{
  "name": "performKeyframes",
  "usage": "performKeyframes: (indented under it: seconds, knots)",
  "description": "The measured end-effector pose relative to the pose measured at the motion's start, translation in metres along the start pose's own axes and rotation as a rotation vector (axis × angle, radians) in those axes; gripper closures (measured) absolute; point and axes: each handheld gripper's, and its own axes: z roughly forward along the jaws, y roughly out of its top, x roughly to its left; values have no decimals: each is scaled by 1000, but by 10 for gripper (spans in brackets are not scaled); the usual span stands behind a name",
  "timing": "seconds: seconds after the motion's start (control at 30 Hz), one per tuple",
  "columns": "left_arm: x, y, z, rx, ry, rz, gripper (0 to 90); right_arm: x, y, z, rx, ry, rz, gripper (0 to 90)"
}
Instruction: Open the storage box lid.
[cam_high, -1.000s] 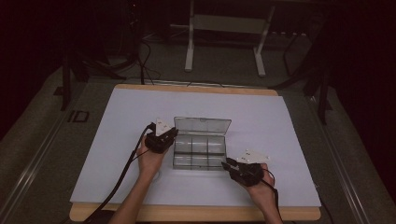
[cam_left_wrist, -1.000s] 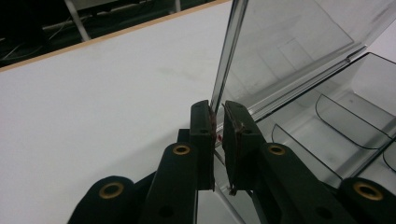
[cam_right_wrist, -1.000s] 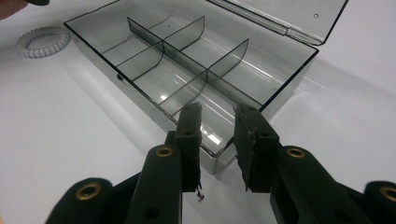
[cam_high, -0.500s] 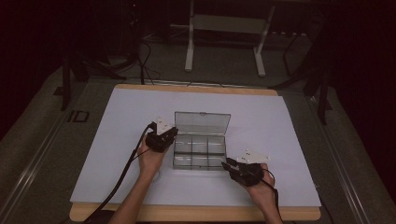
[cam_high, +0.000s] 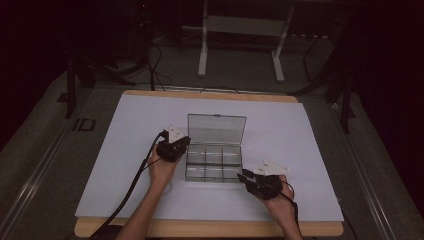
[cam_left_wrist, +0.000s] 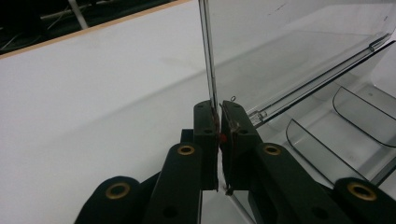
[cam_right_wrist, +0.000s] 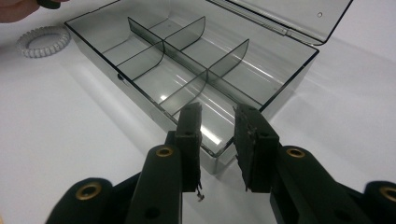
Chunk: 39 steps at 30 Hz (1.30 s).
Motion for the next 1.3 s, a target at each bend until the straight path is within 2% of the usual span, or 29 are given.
performKeyframes:
  seconds: [0.43,0.67,0.77,1.0,1.2,1.3]
  knots:
    - [1,1,1,5,-8,-4,840,0,0,0,0,-1,-1,717]
    - [4,1,2,5,-13,-20,824,0,0,0,1,0,0,716]
    - [3,0,4,5,-12,-8,861,0,0,0,1,1,0,715]
    - [3,0,5,7,-11,-16,851,0,-1,-1,7,7,-1,708]
    - [2,0,1,0,-15,-15,820,0,-1,-1,6,6,0,708]
    - [1,1,-5,-18,-14,-13,811,1,-1,-1,1,-2,0,710]
